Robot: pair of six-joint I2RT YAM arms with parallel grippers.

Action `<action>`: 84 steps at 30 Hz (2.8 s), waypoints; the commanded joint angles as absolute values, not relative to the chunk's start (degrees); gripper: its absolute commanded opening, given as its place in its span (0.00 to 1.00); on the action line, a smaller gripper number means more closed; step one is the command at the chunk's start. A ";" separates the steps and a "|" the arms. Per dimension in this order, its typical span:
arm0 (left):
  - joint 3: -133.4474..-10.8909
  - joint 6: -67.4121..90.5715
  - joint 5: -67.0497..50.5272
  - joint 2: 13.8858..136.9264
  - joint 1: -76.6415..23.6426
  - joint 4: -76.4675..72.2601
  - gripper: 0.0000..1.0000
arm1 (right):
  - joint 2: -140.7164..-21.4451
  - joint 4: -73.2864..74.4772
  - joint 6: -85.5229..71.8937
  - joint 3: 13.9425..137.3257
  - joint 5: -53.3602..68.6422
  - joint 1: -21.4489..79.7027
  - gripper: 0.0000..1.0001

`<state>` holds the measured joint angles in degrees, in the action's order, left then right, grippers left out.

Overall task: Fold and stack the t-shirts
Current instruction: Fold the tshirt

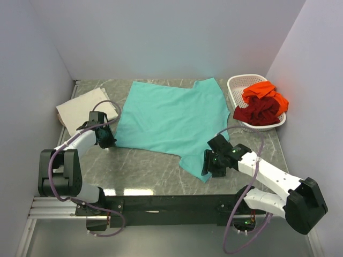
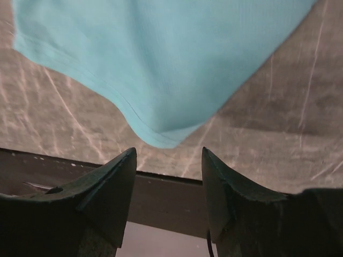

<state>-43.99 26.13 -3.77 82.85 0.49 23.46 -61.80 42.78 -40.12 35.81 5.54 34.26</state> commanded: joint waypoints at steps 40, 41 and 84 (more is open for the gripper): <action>-45.62 26.36 -0.53 80.95 0.35 24.08 0.00 | -68.82 45.26 -47.64 32.52 2.20 44.03 0.00; -45.44 26.63 -0.53 80.60 0.35 24.26 0.00 | -68.12 47.09 -47.46 32.69 2.11 44.03 0.00; -63.45 23.47 -8.00 89.55 -2.99 31.11 0.00 | -76.54 55.73 -30.51 63.62 -8.88 26.11 0.00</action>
<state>-59.16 25.87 -7.70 88.27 -2.87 29.95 -74.70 58.50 -35.51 59.66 -5.82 28.38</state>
